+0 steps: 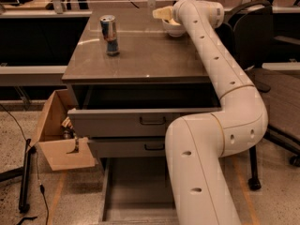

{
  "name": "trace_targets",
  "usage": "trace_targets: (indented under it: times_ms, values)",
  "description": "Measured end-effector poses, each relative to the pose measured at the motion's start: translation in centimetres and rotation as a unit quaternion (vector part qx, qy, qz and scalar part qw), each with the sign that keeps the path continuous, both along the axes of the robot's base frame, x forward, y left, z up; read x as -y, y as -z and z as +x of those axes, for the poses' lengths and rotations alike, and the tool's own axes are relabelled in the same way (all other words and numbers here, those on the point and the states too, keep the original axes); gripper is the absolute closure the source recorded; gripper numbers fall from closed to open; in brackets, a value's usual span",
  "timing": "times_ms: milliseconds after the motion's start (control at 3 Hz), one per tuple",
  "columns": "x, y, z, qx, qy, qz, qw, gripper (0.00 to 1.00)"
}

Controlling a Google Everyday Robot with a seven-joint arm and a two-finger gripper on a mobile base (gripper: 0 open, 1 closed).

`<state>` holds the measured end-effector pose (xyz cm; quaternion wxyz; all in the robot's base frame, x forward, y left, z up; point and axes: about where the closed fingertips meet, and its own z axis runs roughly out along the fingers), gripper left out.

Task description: Pick sponge from white bowl and place on counter

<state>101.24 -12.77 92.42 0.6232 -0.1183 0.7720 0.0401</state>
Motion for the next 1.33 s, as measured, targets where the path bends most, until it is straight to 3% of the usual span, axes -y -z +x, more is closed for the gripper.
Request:
trace_targets:
  times_ms: [333, 1333]
  values:
    - [-0.61, 0.5, 0.22, 0.003, -0.008, 0.003, 1.0, 0.13]
    - [-0.41, 1.09, 0.42, 0.005, -0.008, 0.005, 0.9999, 0.82]
